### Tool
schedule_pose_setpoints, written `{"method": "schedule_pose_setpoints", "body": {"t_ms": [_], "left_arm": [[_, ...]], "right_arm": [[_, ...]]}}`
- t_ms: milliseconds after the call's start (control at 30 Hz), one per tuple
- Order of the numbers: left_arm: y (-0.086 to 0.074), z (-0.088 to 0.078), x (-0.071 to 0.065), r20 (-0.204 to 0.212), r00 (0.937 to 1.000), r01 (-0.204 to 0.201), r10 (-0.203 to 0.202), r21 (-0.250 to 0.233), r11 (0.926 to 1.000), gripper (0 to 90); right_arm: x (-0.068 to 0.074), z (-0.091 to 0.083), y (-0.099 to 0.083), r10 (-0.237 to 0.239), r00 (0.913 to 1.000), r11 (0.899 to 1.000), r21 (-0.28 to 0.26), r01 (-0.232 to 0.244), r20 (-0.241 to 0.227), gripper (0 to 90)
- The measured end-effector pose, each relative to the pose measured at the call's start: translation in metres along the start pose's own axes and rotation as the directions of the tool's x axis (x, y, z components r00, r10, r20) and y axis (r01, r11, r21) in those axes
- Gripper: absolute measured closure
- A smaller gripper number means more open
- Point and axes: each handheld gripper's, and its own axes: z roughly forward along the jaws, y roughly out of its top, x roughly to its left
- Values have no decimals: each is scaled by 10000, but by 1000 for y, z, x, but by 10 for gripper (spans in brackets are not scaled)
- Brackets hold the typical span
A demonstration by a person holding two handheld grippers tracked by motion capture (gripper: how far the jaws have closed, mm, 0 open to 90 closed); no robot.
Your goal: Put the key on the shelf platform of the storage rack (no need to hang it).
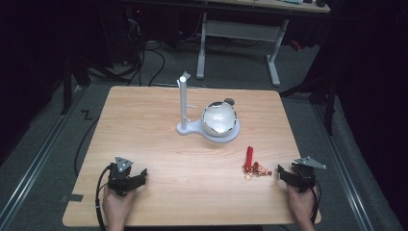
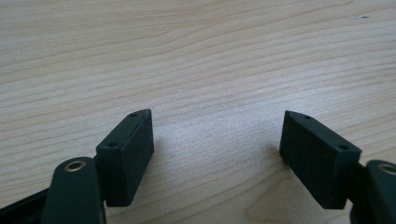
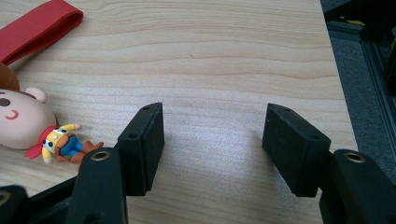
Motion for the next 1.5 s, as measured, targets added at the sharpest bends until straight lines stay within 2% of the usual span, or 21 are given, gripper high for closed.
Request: {"method": "schedule_pose_setpoints", "body": {"t_ms": [500,867,1133,1200,1333,1500], "left_arm": [[0,0,0,3,10000,29,-29,11,10000,258],[0,0,0,-29,10000,20,-20,65,10000,251],[-1,0,0,-17,10000,-11,11,60,10000,251],[-1,0,0,-5,10000,-30,30,48,10000,250],[-1,0,0,-22,10000,-16,16,58,10000,250],[-1,0,0,-32,10000,7,-7,56,10000,248]], "right_arm": [[0,0,0,3,10000,10000,5,-3,-1,385],[1,-1,-1,-279,9994,9996,-27,278,-223,363],[-2,-3,1,-289,9986,9991,309,303,-453,371],[-4,-5,2,-61,9980,9991,409,87,-622,372],[-5,-11,0,96,9964,9996,254,-75,-840,379],[-4,-22,-1,41,9948,10000,-86,-50,-1020,387]]}}
